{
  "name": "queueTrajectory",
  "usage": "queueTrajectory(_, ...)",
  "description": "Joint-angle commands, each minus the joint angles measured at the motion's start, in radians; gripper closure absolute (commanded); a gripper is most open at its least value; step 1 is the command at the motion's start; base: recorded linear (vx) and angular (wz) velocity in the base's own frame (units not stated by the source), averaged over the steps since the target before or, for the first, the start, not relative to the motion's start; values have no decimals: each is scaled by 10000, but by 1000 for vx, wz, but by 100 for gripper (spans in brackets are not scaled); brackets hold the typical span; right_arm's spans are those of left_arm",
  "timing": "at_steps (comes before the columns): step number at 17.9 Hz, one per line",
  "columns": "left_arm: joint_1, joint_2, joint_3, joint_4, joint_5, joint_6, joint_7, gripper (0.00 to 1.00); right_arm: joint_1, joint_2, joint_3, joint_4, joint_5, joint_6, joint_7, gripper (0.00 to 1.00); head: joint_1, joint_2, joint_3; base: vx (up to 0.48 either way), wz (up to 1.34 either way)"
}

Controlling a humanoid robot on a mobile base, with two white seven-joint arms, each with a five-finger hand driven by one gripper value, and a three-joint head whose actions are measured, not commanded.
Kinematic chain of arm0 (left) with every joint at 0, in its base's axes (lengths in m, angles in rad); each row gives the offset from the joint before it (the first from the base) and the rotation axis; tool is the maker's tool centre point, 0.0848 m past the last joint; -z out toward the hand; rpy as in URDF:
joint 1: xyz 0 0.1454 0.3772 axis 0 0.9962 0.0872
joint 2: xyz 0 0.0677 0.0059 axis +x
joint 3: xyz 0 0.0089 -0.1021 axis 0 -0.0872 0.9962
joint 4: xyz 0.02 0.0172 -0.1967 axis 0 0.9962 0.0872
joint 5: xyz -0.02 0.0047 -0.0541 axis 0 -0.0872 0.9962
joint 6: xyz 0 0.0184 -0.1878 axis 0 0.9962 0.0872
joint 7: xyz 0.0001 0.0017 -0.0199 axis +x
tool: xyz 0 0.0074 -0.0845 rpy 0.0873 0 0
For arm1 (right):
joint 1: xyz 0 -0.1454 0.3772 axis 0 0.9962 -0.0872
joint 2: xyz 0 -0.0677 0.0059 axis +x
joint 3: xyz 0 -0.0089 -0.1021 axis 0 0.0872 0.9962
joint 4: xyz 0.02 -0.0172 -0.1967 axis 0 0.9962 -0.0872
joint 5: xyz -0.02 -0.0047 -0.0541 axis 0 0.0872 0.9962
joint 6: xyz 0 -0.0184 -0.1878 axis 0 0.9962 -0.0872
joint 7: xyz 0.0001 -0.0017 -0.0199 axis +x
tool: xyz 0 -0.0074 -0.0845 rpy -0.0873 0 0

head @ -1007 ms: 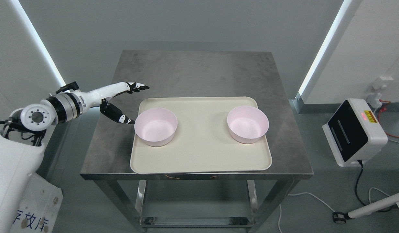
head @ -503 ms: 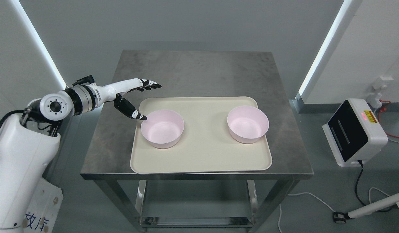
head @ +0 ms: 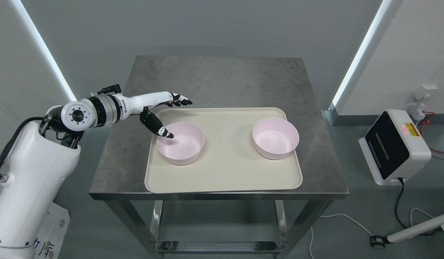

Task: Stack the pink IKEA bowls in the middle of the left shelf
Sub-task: 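Lower the left hand onto the rim of the nearer pink bowl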

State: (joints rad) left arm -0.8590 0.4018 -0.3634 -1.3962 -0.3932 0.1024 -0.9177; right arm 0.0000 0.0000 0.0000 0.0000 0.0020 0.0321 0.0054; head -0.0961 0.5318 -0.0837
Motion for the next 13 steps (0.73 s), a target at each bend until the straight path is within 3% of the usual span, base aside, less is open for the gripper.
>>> queueTrajectory(1,-245,-168,-922,79,-256,4,-11,19,292,-175,-107,-337,-20,16,7,0,0,0,0,0,0)
queueTrajectory(5,-338,-274,-1075,94,-332,4,-11,29,292,-175,-107,-337,-20,31,7,0,0,0,0,0,0)
queueTrajectory(13,-322,-781,-1183,339,-1391,4,-11,36,292,-175,-107,-337,-20,16,7,0,0,0,0,0,0)
